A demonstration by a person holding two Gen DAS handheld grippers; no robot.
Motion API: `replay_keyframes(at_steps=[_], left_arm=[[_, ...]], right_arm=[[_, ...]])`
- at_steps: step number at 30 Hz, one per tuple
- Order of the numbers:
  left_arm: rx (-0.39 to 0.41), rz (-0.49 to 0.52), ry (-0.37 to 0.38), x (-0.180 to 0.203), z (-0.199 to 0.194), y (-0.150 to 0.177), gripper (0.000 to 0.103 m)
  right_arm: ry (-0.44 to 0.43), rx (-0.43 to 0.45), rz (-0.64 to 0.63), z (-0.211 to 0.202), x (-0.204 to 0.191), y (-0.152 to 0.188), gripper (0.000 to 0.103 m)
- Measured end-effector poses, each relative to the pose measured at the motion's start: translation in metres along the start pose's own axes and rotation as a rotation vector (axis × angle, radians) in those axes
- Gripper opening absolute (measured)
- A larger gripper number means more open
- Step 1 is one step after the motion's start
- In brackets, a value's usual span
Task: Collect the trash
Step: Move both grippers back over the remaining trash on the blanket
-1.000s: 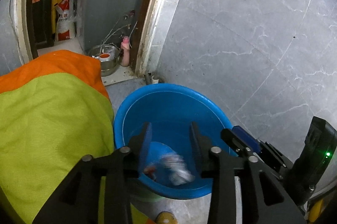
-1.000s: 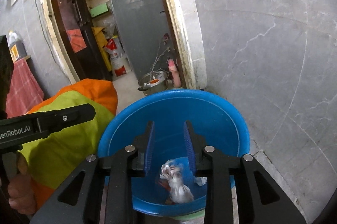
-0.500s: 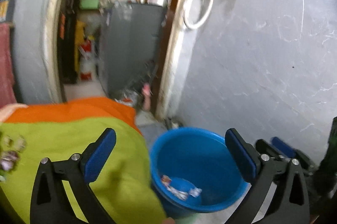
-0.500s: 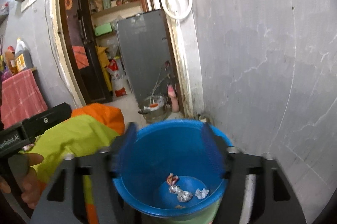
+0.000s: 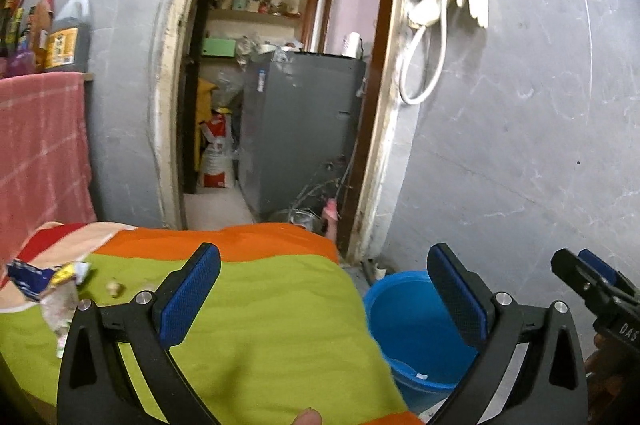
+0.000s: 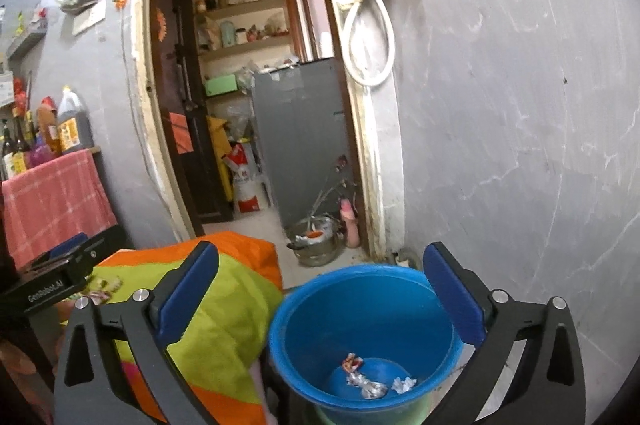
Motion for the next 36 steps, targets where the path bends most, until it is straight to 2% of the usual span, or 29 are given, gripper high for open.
replay_keyframes(at_steps=[10, 19, 36], left_arm=[[0.042, -0.001, -0.066, -0.037, -0.05, -0.017, 0.101], [0.09, -0.008, -0.145, -0.079, -0.094, -0.03, 0.101], [0.118, -0.035, -0.33, -0.166, -0.144, -0.026, 0.101]], right_arm=[[-0.045, 0.024, -0.014, -0.024, -0.046, -0.009, 0.103], [-0.118, 0.052, -0.034, -0.038, -0.098, -0.018, 0.103], [-0.283, 0.056, -0.054, -0.025, -0.193, -0.01, 0.103]])
Point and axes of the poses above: each gripper's, at about its wrist camera, not at the fingertips, and z roughly the way its jaws point, x to its right, y to its underside, the point moved 2 cm from there along z, roughly the way its jaws point, and after that the axes turned 10 degrees about x, right-handed, at the moved point
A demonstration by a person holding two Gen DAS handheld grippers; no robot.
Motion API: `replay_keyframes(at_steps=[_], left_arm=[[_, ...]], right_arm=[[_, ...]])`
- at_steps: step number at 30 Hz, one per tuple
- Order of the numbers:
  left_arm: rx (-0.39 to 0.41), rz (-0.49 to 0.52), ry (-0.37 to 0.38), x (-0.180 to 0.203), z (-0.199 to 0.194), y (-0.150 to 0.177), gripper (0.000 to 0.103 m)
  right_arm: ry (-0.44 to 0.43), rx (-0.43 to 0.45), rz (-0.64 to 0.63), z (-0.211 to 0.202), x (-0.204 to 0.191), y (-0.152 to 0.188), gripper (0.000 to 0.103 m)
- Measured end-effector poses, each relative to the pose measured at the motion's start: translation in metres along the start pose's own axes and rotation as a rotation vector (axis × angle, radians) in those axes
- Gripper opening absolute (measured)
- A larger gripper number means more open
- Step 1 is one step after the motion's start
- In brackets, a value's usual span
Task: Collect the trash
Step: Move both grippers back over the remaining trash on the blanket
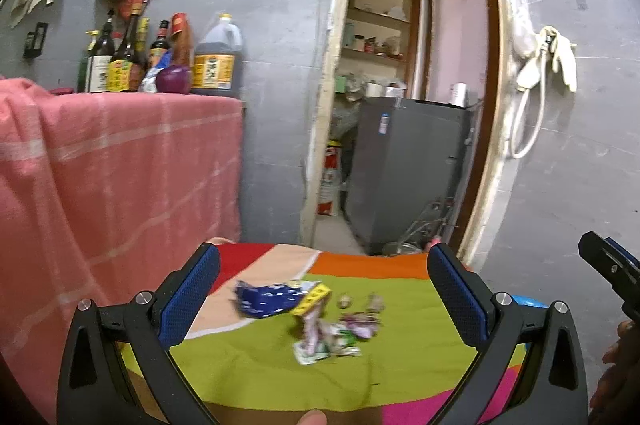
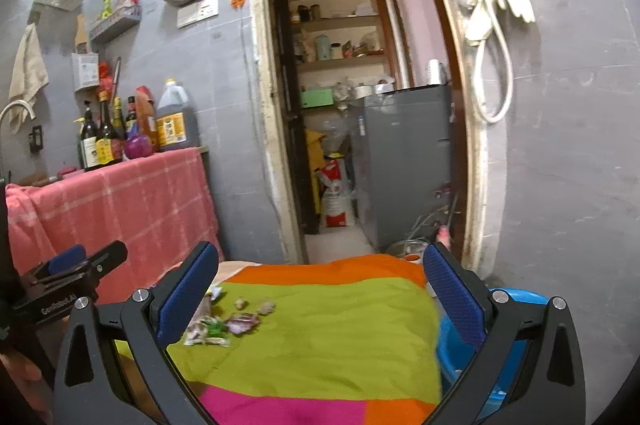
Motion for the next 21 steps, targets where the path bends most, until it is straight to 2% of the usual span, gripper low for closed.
replay_keyframes(at_steps=[6, 11, 15, 21], left_arm=[[-0.019, -0.003, -0.069, -0.03, 0.009, 0.011, 0.101], [-0.076, -0.024, -0.101, -0.056, 0.023, 0.03, 0.101], [-0.137, -0.048, -0.083, -0.071, 0.036, 0.045, 0.101], [-0.236, -0.003, -0.039, -0.069, 0.057, 0.064, 0.101]], right_arm=[[-0.051, -0.018, -0.017, 0.023, -0.025, 0.011, 0.103], [-0.096, -0.043, -0.042, 0.044, -0.037, 0.029, 0.103], [-0.121, -0.088, -0.072, 0.063, -0.042, 0.047, 0.103], [-0.143, -0.193, -0.103, 0.09, -0.043, 0.073, 0.103]])
Point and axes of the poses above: each gripper's, at about its wrist camera, not at the fingertips, and z roughly the way its jaws point, x to its right, y to its underside, the point moved 2 cm from there along z, roughly the way its jaws point, and after that the axes turned 10 degrees about x, right-handed, at the moved point
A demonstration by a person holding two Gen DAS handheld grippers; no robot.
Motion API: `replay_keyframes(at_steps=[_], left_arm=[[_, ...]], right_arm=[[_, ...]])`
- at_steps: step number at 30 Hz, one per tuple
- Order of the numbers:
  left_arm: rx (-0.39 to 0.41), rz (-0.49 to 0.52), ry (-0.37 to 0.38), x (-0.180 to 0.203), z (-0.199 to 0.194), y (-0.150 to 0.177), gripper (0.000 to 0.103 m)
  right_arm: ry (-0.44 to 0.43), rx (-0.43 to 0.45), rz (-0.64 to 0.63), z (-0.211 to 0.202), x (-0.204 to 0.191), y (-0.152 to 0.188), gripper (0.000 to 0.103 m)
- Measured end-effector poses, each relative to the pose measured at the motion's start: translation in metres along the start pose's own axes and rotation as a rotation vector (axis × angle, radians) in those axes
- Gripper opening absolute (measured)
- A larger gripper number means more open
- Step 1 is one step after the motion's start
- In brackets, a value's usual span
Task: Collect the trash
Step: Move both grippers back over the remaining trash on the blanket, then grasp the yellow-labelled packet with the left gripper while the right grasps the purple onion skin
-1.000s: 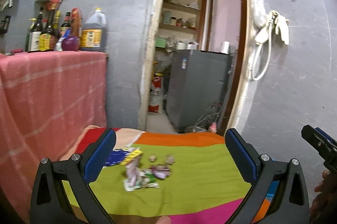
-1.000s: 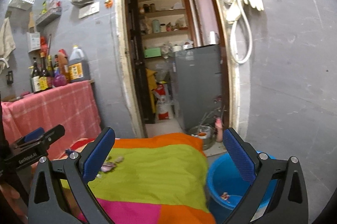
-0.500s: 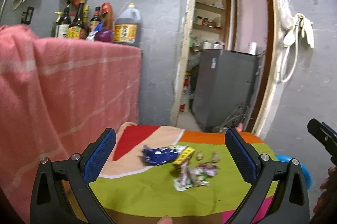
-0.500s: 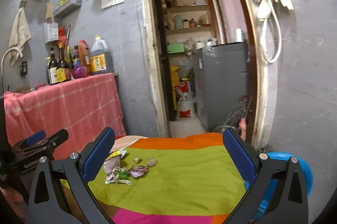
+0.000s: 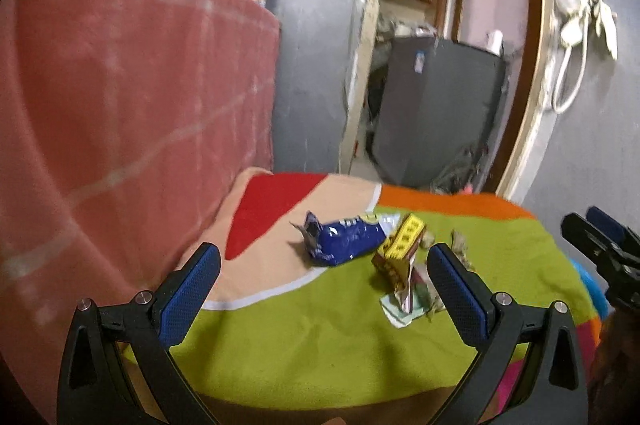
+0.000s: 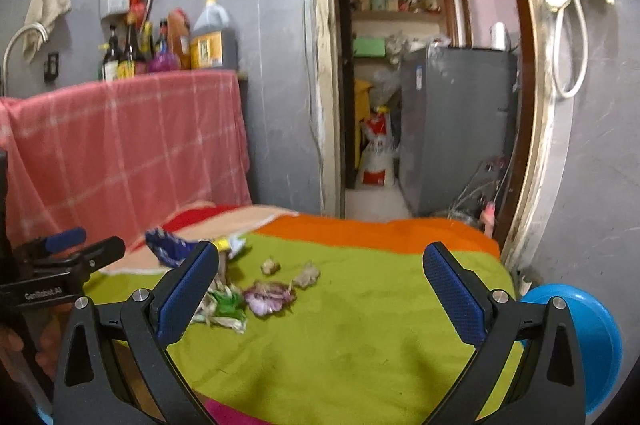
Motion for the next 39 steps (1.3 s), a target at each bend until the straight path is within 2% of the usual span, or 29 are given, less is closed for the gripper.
replay_keyframes(at_steps=[6, 8, 9, 12, 16, 18, 24, 27, 35, 39], left_arm=[[-0.071, -0.001, 0.071, 0.007, 0.017, 0.009, 0.101], [-0.091, -0.006, 0.092, 0.01, 0.022, 0.01, 0.099], [-0.099, -0.012, 0.103, 0.011, 0.025, 0.01, 0.098], [-0.124, -0.028, 0.137, 0.015, 0.033, 0.009, 0.086], [-0.167, -0.032, 0.177, 0.023, 0.043, 0.007, 0.064], [-0.184, -0.037, 0.194, 0.025, 0.048, 0.007, 0.059], [-0.224, -0.061, 0.231, 0.025, 0.059, 0.002, 0.058], [-0.229, -0.082, 0.243, 0.021, 0.063, -0.001, 0.055], [-0.261, -0.094, 0.286, 0.026, 0.07, -0.001, 0.026], [-0.265, -0.089, 0.293, 0.028, 0.071, -0.002, 0.023]], right_arm=[[-0.028, -0.109, 0.0, 0.024, 0.003, 0.014, 0.096], [-0.047, -0.148, 0.006, 0.032, 0.003, 0.018, 0.088], [-0.053, -0.17, 0.009, 0.036, 0.004, 0.019, 0.086], [-0.078, -0.224, 0.024, 0.046, 0.005, 0.023, 0.078], [-0.114, -0.283, 0.026, 0.058, 0.002, 0.028, 0.063], [-0.132, -0.322, 0.024, 0.066, -0.001, 0.031, 0.056], [-0.184, -0.431, 0.011, 0.087, -0.013, 0.041, 0.054], [-0.189, -0.451, 0.014, 0.095, -0.016, 0.043, 0.052], [-0.22, -0.496, 0.008, 0.113, -0.025, 0.048, 0.044], [-0.234, -0.509, 0.01, 0.118, -0.029, 0.05, 0.042]])
Point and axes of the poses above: each gripper's, at about its wrist camera, not at the fingertips, and z roughly the way its jaws point, x to its right, y to its underside, the point moved 2 cm from there along z, roughly the way its jaws point, and after that the axes turned 10 degrees about x, right-handed, at the moved point
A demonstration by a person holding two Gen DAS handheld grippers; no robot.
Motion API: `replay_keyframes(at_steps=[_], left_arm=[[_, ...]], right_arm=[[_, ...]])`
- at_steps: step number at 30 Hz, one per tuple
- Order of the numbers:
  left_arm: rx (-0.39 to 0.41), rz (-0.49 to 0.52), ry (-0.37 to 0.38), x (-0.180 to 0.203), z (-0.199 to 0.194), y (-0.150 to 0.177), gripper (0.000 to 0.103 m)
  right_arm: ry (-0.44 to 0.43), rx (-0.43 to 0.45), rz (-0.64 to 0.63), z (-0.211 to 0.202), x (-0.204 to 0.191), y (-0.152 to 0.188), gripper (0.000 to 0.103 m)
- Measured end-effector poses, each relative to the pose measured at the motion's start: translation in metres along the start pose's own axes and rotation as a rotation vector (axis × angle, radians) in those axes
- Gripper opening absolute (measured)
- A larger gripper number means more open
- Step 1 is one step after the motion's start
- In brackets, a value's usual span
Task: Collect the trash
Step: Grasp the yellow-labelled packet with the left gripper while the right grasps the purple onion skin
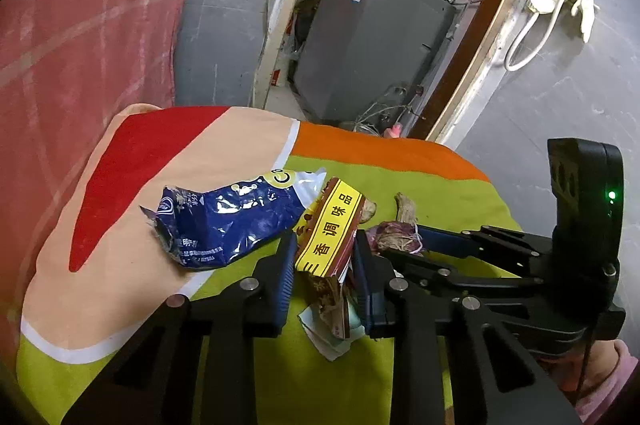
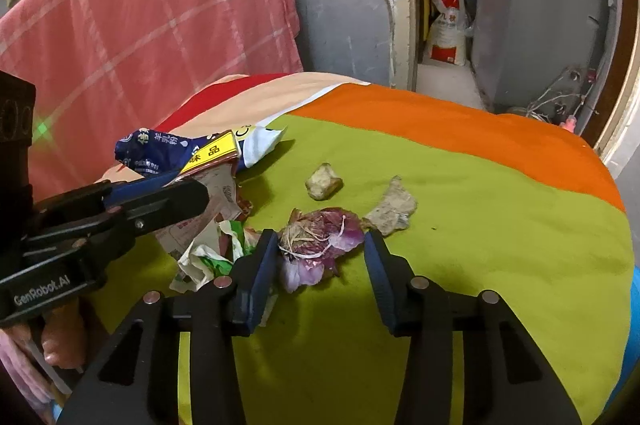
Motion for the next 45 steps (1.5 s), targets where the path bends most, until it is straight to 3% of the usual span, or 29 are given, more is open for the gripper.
replay_keyframes(at_steps=[9, 15, 27, 34, 45], left_arm=[[0.018, -0.013, -0.024, 0.002, -0.007, 0.003, 0.022], [0.068, -0.003, -0.044, 0.006, -0.024, 0.006, 0.022], [0.21, 0.071, -0.048, 0.045, -0.056, 0.001, 0.022], [0.27, 0.114, -0.001, 0.085, -0.061, -0.006, 0.022], [0.324, 0.17, 0.144, 0.176, -0.049, -0.009, 0.022]], right_arm=[[-0.016, 0.008, 0.009, -0.003, 0.0, 0.001, 0.038], [-0.006, 0.058, 0.007, -0.016, -0.004, 0.001, 0.037], [0.056, 0.296, -0.011, -0.091, -0.002, 0.013, 0.037], [0.099, 0.434, 0.025, -0.139, 0.015, 0.014, 0.037], [0.311, 0.622, 0.015, -0.234, 0.057, 0.03, 0.038]])
Point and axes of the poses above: each gripper's, at about its wrist camera, not at the fingertips, and z roughly the way its jaws point, x to its right, y to its underside, the point moved 2 cm from there along z, roughly the way its jaws point, and after that the axes turned 10 degrees about x, right-handed, at the moved point
